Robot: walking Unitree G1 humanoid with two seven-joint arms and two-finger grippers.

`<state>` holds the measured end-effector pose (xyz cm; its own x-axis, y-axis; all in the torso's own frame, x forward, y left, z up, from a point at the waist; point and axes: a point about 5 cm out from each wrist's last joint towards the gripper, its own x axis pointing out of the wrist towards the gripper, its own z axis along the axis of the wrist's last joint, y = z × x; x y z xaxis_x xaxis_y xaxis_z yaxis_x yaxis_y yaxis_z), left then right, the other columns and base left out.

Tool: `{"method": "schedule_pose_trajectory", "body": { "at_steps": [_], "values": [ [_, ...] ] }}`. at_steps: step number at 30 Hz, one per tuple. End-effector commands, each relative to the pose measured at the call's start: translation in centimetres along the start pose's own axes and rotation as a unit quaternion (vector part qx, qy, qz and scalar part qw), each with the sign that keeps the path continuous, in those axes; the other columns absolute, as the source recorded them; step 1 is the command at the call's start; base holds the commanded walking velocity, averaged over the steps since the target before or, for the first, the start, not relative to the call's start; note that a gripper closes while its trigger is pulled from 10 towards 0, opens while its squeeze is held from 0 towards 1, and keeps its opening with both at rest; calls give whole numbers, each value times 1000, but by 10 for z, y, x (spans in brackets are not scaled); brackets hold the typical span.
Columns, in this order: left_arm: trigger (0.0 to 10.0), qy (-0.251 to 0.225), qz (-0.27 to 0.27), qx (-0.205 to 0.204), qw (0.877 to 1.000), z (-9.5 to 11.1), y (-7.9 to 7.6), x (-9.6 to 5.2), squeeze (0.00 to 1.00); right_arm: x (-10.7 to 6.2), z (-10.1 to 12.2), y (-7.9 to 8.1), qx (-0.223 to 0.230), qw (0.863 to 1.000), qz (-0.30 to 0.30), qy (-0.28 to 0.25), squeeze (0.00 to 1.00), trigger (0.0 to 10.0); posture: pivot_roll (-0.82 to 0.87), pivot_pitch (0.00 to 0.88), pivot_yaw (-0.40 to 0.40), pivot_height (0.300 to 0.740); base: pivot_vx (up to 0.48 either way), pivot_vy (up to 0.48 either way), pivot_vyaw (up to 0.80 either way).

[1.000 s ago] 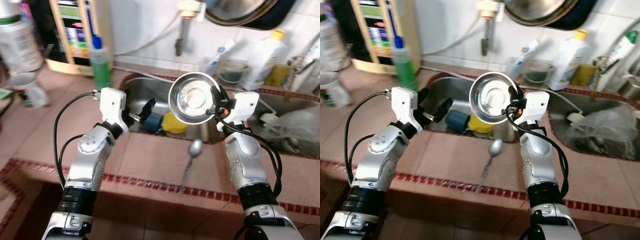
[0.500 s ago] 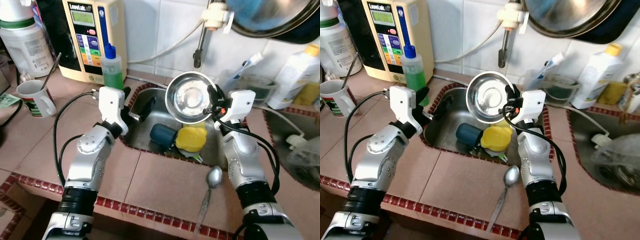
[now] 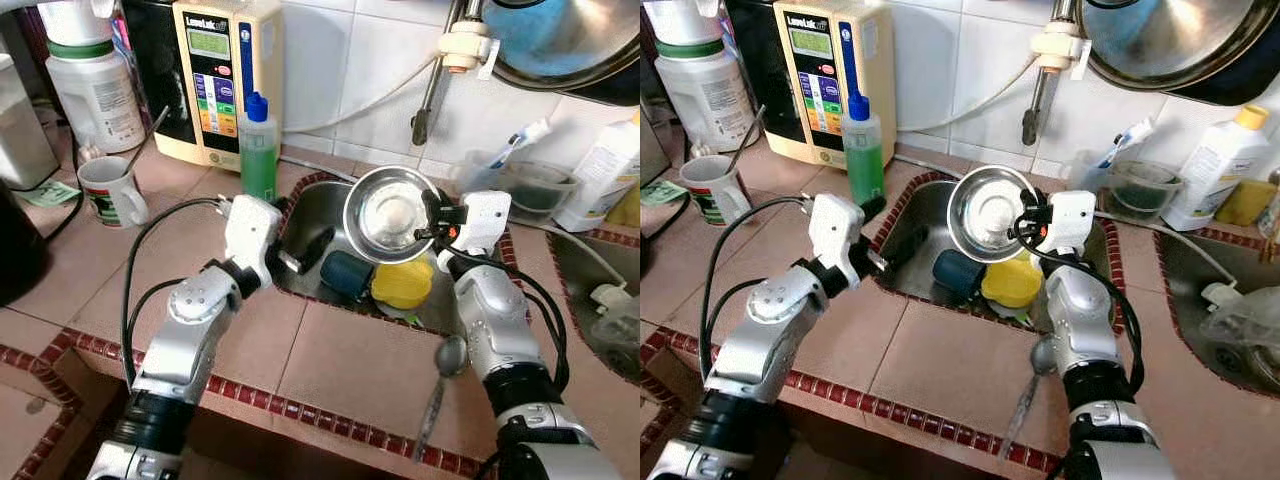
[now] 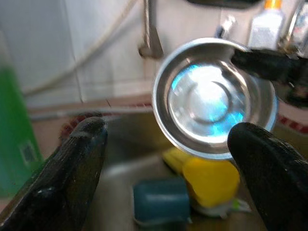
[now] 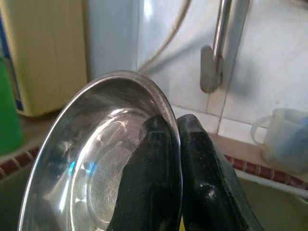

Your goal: Kitchen organization

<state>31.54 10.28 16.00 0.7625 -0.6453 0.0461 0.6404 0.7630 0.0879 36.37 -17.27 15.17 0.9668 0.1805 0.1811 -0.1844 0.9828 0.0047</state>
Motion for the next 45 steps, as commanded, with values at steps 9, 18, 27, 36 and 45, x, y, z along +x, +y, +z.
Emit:
{"method": "schedule_pose_trajectory", "body": {
  "at_steps": [9, 18, 27, 36, 45],
  "values": [
    [10000, 41, -63, 14, 997, -3, -19, -7, 0, 5, -5, -11, 37, 999, -22, 29, 0, 10000, 84, 0, -29, 740, 0, 0, 0],
    [10000, 68, -84, 15, 994, -2, -29, -6, 0, 10, -18, -13, 78, 992, -33, 91, 0, 10000, 75, 0, -16, 740, 0, 0, 0],
    [10000, 64, -95, 5, 993, 4, -39, -1, 0, 14, -28, -14, 89, 982, -47, 159, 0, 10000, 70, 0, -15, 740, 0, 0, 0],
    [10000, 64, -106, 5, 992, 7, -44, -3, 0, 10, -42, -3, 89, 971, -10, 220, 0, 10000, 83, 0, -25, 740, 0, 0, 0],
    [10000, 67, -114, 0, 991, 8, -47, -5, 0, 5, -51, 2, 82, 963, 17, 256, 0, 10000, 90, 0, -30, 740, 0, 0, 0]
  ]
}}
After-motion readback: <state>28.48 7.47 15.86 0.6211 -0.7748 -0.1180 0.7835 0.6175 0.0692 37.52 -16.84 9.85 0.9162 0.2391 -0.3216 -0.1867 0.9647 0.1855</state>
